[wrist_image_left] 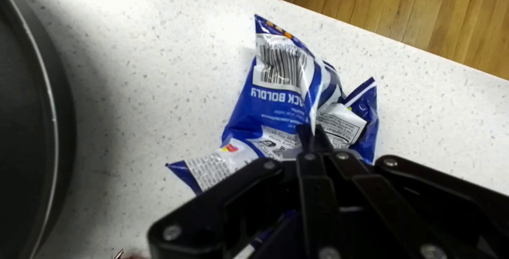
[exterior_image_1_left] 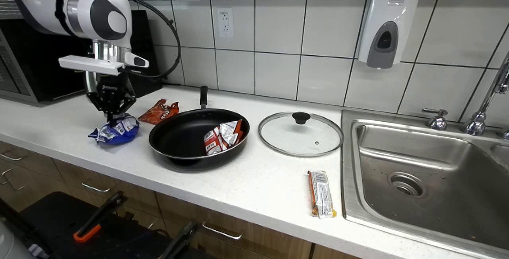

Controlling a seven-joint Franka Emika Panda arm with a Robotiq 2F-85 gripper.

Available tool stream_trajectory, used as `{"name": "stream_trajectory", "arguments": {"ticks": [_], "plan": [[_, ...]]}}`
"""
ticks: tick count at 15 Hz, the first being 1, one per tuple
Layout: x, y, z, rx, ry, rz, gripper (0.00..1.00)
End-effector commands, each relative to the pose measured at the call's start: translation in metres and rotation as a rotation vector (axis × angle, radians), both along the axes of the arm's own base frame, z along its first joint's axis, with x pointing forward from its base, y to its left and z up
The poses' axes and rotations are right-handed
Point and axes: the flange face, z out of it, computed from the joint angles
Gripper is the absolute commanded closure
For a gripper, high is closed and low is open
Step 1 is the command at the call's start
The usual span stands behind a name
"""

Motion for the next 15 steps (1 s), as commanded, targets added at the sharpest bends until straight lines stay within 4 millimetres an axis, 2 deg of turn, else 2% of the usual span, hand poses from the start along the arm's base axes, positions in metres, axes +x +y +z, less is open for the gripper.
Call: {"name": "stream_trajectory", "arguments": {"ticks": [1,5,8,10,15], "plan": [[0.0,0.0,0.03,0.034,-0.051,0.0,1.0],[0.002,-0.007,0.054,0.04,-0.101,-0.005,1.0],[0.003,-0.022,0.069,0.037,-0.131,-0.023,1.0],[0.003,-0.034,0.076,0.035,-0.142,-0.039,1.0],[0.001,-0.08,0.088,0.026,-0.162,-0.066,1.0]]}}
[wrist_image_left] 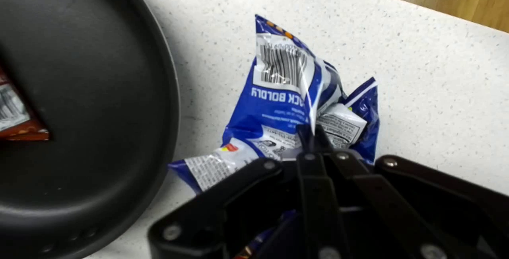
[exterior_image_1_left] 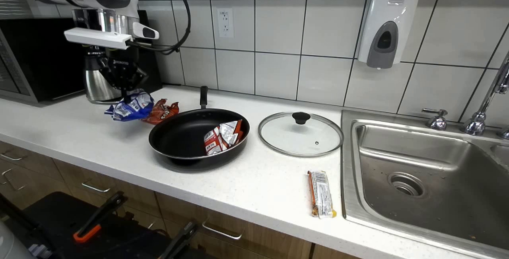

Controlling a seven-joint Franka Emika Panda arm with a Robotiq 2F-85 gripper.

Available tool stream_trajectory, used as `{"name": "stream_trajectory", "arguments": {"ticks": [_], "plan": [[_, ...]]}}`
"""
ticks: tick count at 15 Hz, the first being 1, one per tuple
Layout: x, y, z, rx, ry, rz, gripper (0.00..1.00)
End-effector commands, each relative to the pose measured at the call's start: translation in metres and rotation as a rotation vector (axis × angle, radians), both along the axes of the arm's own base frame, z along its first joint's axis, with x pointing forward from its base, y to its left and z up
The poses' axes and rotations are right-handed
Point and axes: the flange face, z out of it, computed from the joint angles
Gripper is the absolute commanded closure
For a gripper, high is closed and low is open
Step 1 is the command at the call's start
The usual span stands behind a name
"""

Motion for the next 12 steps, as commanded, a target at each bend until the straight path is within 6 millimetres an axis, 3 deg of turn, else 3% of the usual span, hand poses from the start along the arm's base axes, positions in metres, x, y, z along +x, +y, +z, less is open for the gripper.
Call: {"name": "stream_trajectory", "arguments": {"ticks": [1,5,12], "plan": [[-0.011,-0.037,0.016,0.006,-0.02,0.0,1.0],[-0.02,-0.076,0.019,0.007,-0.022,0.005,1.0],[-0.03,-0.134,0.005,0.014,-0.005,0.032,1.0]]}}
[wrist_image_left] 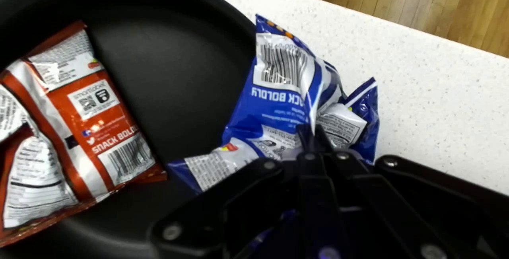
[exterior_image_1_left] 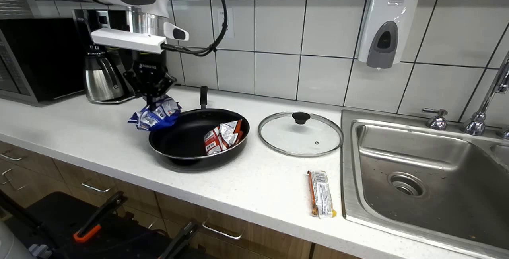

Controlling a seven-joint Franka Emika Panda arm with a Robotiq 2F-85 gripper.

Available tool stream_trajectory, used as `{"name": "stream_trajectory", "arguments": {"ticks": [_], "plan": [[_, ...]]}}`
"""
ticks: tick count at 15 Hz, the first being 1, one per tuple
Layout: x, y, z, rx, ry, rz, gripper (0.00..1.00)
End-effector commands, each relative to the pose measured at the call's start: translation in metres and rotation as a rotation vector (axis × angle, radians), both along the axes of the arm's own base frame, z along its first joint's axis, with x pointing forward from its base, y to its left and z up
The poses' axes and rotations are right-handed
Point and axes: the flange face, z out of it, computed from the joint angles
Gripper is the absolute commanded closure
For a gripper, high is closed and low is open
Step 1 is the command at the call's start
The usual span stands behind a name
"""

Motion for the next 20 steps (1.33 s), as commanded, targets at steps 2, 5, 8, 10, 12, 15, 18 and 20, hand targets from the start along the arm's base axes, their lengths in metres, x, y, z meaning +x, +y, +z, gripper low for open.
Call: {"name": "stream_trajectory", "arguments": {"ticks": [2,5,8,10,12,15,18,20], "plan": [[-0.01,-0.032,-0.004,0.005,0.003,0.017,1.0],[-0.01,-0.046,-0.012,0.01,0.02,0.017,1.0],[-0.008,-0.056,-0.02,0.007,0.035,0.014,1.0],[-0.008,-0.063,-0.026,0.002,0.048,0.004,1.0],[-0.007,-0.07,-0.032,-0.002,0.06,-0.01,1.0],[-0.003,-0.075,-0.041,-0.005,0.065,-0.034,1.0],[0.001,-0.08,-0.048,-0.008,0.06,-0.053,1.0],[0.003,-0.084,-0.049,-0.008,0.051,-0.066,1.0]]}}
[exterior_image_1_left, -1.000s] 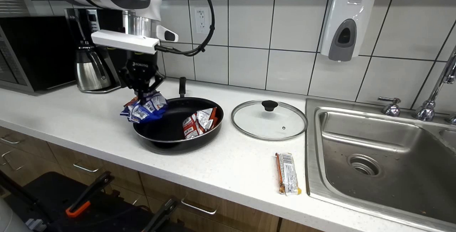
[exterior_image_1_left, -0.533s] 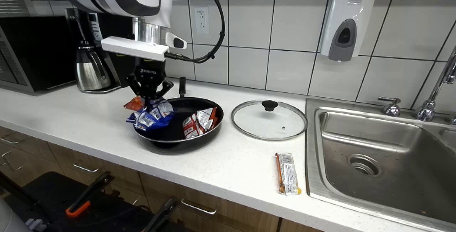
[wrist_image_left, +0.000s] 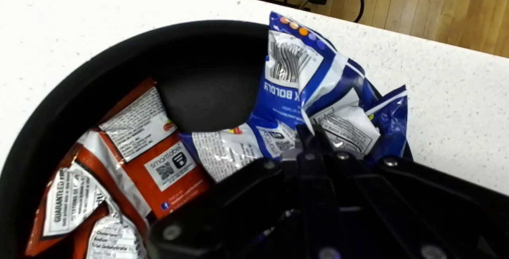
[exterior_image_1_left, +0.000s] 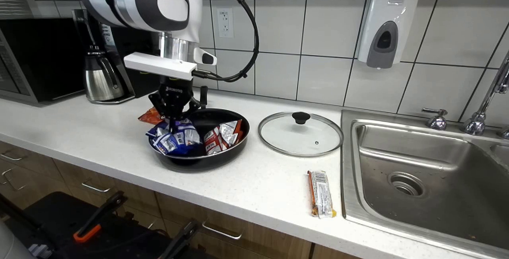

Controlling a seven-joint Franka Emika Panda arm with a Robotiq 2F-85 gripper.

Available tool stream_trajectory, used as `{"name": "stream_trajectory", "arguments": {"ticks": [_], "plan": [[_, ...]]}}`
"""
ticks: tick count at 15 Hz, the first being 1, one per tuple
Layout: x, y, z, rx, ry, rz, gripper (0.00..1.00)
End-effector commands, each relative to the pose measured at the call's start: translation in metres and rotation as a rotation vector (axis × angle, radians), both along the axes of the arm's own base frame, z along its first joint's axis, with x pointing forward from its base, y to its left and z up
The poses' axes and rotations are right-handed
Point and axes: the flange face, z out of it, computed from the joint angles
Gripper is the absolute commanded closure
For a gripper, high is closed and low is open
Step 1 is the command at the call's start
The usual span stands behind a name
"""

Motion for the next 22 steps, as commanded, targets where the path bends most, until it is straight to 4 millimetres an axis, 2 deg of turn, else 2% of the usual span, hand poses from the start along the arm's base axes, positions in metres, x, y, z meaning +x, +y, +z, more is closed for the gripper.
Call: {"name": "stream_trajectory", "arguments": {"ticks": [1,12,22], "plan": [[0.008,-0.011,-0.001,-0.012,-0.02,-0.011,1.0],[0.001,-0.02,-0.024,-0.023,0.034,-0.034,1.0],[0.0,-0.036,-0.033,-0.063,0.049,-0.097,1.0]]}}
